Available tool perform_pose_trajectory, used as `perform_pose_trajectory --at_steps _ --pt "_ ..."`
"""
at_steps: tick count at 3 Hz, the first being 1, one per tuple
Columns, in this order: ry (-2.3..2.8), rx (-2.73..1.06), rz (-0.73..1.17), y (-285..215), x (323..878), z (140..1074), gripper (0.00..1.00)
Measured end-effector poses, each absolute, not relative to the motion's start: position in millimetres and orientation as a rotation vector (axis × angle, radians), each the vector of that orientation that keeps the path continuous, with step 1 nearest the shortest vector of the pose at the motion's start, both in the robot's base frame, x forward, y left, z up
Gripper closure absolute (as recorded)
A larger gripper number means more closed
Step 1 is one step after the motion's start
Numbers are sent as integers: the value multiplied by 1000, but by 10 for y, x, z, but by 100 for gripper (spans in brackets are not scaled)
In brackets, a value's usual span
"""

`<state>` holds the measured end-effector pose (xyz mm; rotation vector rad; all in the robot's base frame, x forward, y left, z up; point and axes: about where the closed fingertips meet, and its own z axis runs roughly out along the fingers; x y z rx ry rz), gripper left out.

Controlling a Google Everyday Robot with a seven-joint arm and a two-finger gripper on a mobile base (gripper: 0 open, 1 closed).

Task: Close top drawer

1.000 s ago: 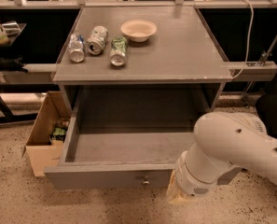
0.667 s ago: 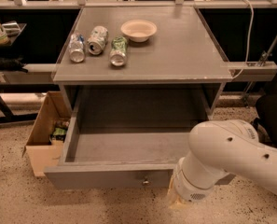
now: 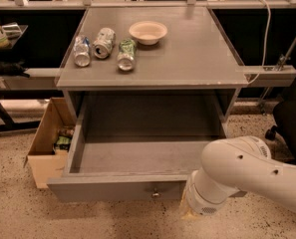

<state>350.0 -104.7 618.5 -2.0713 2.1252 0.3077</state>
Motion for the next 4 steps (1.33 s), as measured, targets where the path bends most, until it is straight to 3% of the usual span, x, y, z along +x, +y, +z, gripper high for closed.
perform_pose_trajectory --at_steps 3,4 --pt "2167 -1921 266 -1338 3868 6046 100" --pt "2167 -1921 266 -1338 3871 6045 82"
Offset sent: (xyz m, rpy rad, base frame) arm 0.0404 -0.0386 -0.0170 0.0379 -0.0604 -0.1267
